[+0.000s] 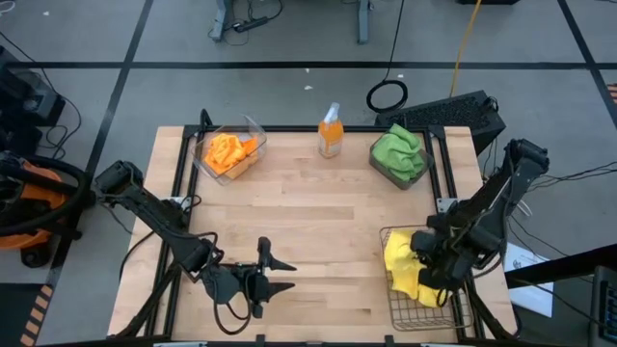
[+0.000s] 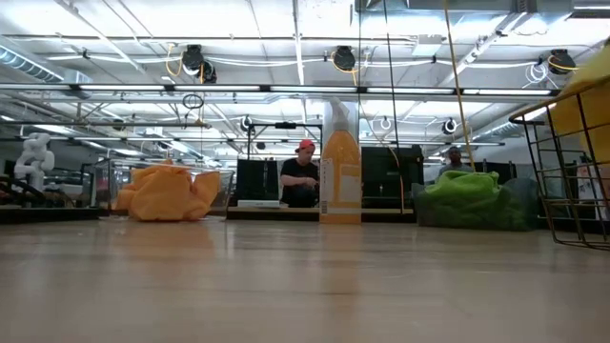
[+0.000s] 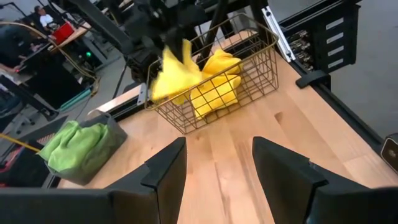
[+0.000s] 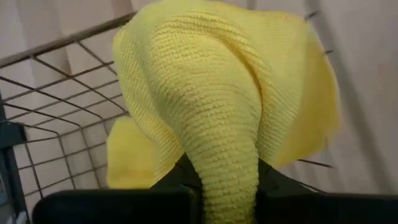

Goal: Sort microfiber towel by color & place in baskets
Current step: Put the yellow microfiber cloth into the wire basket

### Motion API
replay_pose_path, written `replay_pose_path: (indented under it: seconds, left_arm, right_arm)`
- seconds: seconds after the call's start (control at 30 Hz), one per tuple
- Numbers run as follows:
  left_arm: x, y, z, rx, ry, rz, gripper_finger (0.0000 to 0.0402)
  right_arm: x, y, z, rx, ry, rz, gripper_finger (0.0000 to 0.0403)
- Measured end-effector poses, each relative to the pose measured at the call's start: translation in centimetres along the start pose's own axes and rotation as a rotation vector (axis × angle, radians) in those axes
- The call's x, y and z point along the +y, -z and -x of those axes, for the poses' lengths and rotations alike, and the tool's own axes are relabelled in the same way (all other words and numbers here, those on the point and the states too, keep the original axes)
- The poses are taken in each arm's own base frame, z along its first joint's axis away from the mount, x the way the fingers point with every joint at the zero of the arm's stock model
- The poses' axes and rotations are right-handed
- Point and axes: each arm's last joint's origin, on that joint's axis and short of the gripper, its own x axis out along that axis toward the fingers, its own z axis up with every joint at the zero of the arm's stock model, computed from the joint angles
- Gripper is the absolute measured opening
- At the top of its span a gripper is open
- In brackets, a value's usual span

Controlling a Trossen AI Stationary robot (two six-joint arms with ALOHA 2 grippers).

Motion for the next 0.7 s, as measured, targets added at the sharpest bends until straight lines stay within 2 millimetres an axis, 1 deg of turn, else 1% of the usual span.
replay_pose_path:
  seconds: [0.1,0.17,0.23,0.33,0.43,0.53,0.63,0.7]
  left_arm:
    - [0.0,0.0,0.0,-0.003,-0.001,0.003,0.0191]
    - [0.1,0.0,0.0,-0.004,-0.003,0.005,0.0191]
    - [0.2,0.0,-0.1,-0.002,-0.005,0.010,0.0191]
    - [0.6,0.1,-0.4,0.002,-0.012,0.038,0.0191]
    - [0.9,0.2,-0.7,0.007,-0.004,0.055,0.0191]
    - [1.2,0.3,-0.9,0.013,-0.010,0.064,0.0191]
    - [1.4,0.3,-1.0,0.014,-0.016,0.034,0.0191]
    - [1.5,0.3,-1.1,0.012,-0.019,0.018,0.0191]
  right_arm:
    - [0.6,0.5,-1.8,0.029,-0.015,-0.001,0.0050]
    - [0.9,0.7,-2.6,0.042,-0.019,-0.006,0.0069]
    - [1.1,0.8,-3.1,0.047,-0.010,-0.013,0.0098]
    - [0.8,0.9,-3.2,0.066,0.017,-0.011,0.0154]
    - [0.5,1.2,-2.7,0.155,-0.017,-0.026,0.0209]
    - [0.2,1.1,-1.4,0.224,-0.043,-0.088,0.0252]
    - [0.0,0.9,0.4,0.204,-0.081,-0.118,0.0276]
    - [-0.3,0.7,1.4,0.174,-0.084,-0.116,0.0282]
